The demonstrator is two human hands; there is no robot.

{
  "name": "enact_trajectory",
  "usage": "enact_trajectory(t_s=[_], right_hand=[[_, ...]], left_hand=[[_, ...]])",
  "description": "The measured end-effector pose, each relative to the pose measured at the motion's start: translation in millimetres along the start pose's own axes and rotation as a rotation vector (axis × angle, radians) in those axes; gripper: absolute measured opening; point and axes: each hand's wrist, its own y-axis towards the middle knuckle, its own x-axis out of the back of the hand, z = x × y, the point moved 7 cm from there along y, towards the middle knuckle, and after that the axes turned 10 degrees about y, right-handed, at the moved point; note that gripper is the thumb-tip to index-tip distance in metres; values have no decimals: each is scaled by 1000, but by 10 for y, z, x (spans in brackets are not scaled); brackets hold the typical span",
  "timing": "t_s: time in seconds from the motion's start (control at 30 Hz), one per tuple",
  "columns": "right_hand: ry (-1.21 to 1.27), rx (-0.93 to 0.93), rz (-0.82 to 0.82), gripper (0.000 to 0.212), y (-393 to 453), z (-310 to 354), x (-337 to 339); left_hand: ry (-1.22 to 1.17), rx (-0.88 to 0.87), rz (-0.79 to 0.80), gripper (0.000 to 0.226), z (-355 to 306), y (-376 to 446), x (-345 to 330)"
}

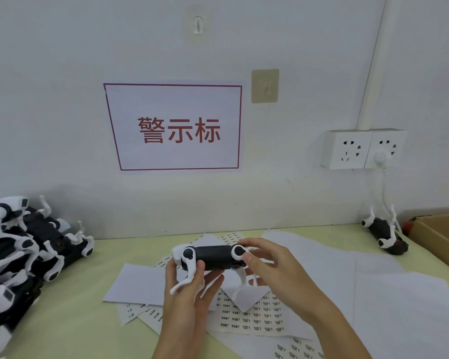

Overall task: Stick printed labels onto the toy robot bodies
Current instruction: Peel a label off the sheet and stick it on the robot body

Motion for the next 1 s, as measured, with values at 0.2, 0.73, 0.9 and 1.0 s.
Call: enact_trajectory(t_s=[0.2,0.73,0.9,1.0], right_hand=[[237,-3,-17,29,4,-176,36],[250,-92,98,66,-346,-379,646],[267,-26,-171,52,-401,-413,1217],[167,30,-413,53,-438,-426,1467]], left_hand=[[158,-20,-18,54,23,10,26],[747,-82,210,46,78,-130,-268],[1174,-151,347,51,285,-208,-335],[1453,-195,500,24,424,-275,-432]])
